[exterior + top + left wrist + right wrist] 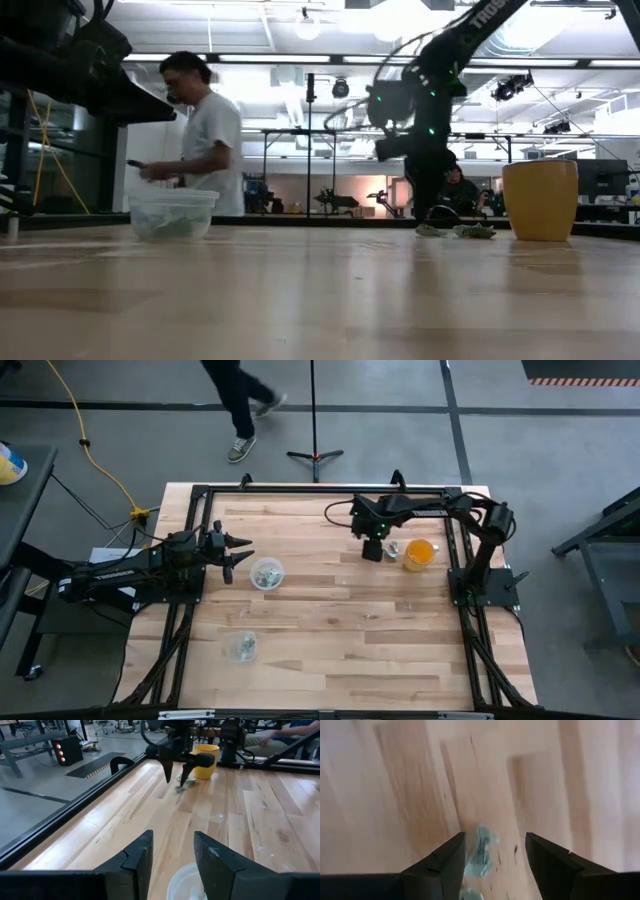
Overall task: Pick and place Stevia / Truvia into bins
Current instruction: Put the stevia packet in the top transparent container
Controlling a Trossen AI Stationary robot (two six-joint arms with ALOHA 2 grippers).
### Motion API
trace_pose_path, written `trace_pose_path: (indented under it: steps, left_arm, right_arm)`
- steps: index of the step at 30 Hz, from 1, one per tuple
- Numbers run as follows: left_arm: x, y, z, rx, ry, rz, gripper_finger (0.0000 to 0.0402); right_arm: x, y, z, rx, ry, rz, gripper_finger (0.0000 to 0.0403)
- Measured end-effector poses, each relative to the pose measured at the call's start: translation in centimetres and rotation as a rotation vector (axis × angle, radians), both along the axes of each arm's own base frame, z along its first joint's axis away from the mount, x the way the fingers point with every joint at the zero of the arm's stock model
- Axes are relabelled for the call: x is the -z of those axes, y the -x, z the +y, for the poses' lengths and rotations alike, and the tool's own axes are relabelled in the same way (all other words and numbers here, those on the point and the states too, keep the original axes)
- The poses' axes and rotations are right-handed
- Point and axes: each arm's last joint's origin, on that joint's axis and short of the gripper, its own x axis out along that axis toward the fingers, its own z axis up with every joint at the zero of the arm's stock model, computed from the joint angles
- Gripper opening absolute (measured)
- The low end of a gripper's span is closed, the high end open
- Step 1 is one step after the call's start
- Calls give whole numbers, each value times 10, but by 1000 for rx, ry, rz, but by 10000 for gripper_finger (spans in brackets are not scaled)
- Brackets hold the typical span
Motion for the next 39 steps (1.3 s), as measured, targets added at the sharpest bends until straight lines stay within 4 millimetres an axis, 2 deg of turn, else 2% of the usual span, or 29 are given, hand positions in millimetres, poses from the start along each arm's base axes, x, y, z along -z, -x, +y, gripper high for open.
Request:
trace_pose_path:
  steps: [7, 11, 17, 22, 24, 29, 34, 39]
  left_arm:
    - [0, 0, 0, 0, -1, 0, 177]
    - [0, 0, 0, 0, 3, -1, 177]
    - [0, 0, 0, -2, 9, -3, 177]
    - [0, 0, 0, -2, 9, -3, 177]
    - [0, 0, 0, -2, 9, -3, 177]
    - [0, 0, 0, -2, 9, -4, 177]
    - [0, 0, 0, -2, 10, -4, 177]
    - [0, 0, 0, -2, 11, -5, 177]
  right_arm:
    - [20, 15, 1, 18, -21, 34, 195]
    - [22, 17, 1, 36, 11, 53, 178]
    - [21, 14, 0, 38, 19, 27, 115]
    - [20, 9, -1, 55, 9, -43, 31]
    - [19, 3, -2, 40, -20, -123, 9]
    - [7, -26, 9, -89, -93, -426, 19]
    - [-15, -63, 41, -284, -76, -769, 6]
    - [-33, -84, 73, -423, 13, -987, 4]
